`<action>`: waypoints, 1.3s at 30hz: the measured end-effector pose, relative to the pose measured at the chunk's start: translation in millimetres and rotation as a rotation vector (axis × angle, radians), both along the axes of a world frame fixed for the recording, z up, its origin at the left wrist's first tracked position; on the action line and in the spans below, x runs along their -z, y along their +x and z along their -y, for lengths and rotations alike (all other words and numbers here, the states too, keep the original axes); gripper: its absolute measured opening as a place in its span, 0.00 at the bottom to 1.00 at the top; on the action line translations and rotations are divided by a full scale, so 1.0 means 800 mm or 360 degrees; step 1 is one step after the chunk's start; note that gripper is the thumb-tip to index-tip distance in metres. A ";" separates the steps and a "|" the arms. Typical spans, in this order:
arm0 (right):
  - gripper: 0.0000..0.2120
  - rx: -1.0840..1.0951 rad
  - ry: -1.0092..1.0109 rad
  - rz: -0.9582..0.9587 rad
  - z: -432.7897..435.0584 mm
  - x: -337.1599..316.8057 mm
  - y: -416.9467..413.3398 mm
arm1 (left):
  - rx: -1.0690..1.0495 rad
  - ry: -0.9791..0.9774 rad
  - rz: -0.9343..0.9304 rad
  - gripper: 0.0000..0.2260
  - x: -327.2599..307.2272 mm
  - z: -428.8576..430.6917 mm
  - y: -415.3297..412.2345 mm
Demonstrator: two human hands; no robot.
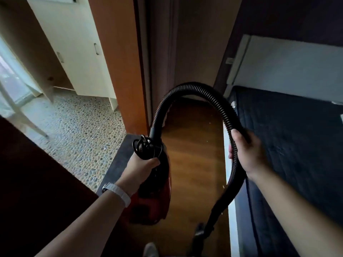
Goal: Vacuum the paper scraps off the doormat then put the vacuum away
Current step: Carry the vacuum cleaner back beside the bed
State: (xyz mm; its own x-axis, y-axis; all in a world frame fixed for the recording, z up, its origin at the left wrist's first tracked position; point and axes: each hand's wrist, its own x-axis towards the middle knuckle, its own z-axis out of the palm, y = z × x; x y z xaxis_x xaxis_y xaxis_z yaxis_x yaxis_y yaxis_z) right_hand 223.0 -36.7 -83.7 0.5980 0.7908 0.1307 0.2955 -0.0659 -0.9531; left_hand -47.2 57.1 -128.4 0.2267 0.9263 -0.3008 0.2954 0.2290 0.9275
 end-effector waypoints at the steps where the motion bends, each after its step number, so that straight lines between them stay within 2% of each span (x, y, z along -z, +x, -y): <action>1: 0.16 0.0043 0.0005 0.0008 -0.012 -0.001 0.007 | 0.0045 0.0037 -0.0035 0.12 -0.001 -0.020 0.011; 4: 0.18 0.0164 0.0035 -0.0033 -0.040 0.000 0.032 | 0.0114 0.0097 -0.0078 0.13 -0.005 -0.071 0.045; 9: 0.20 0.0227 0.0048 -0.0022 -0.096 0.010 0.094 | 0.0178 0.0023 -0.0125 0.11 -0.002 -0.159 0.120; 16: 0.26 0.0193 0.0102 -0.0121 -0.213 0.044 0.222 | 0.0102 -0.0010 -0.0219 0.22 0.027 -0.257 0.249; 22: 0.32 0.0149 0.0048 -0.0192 -0.298 0.037 0.341 | -0.0009 0.0011 -0.0217 0.12 -0.005 -0.337 0.366; 26: 0.30 0.0202 0.0078 -0.0388 -0.344 0.031 0.401 | -0.0010 0.0048 -0.0216 0.11 -0.011 -0.378 0.420; 29: 0.27 0.0232 0.0061 -0.0335 -0.366 0.022 0.433 | 0.0029 0.0045 -0.0235 0.11 -0.014 -0.415 0.454; 33: 0.30 0.0295 0.0066 -0.0328 -0.406 0.024 0.482 | 0.0042 0.0031 -0.0238 0.11 -0.003 -0.465 0.501; 39: 0.30 0.0356 0.0012 -0.0156 -0.483 0.040 0.541 | 0.0143 -0.0053 -0.0193 0.09 0.027 -0.566 0.574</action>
State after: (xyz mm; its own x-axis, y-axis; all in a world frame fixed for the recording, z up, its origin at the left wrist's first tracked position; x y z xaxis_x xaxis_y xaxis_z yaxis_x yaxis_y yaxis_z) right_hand 655.6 349.8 -115.5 0.7682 0.6365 0.0689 0.1804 -0.1119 -0.9772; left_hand 411.8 510.1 -150.2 0.2682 0.8931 -0.3612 0.4254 0.2266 0.8762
